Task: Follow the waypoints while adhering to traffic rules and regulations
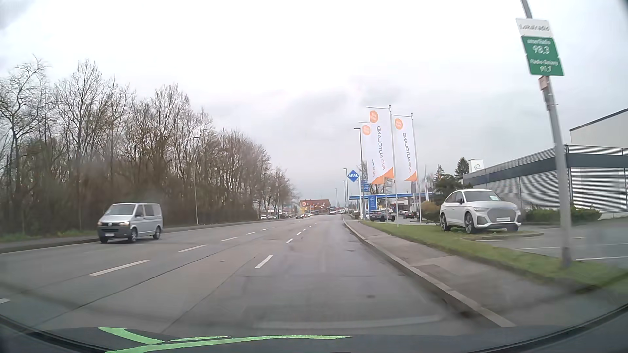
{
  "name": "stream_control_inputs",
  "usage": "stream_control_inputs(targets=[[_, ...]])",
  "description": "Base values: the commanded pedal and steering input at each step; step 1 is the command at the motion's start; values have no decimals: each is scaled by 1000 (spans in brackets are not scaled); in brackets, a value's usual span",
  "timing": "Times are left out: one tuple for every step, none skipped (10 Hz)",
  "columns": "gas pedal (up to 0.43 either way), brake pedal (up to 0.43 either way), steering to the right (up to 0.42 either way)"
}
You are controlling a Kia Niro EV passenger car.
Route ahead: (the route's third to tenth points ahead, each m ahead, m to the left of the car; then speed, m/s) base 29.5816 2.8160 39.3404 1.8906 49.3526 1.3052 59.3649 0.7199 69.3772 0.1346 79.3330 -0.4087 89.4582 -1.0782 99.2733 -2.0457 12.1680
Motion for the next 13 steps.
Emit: stream_control_inputs(targets=[[98, 0, 6], [110, 0, 6], [110, 0, 7], [110, 0, 7], [118, 0, 6], [118, 0, 6], [118, 0, 5], [118, 0, 4], [118, 0, 4], [118, 0, 5], [118, 0, 5], [118, 0, 5], [118, 0, 5]])
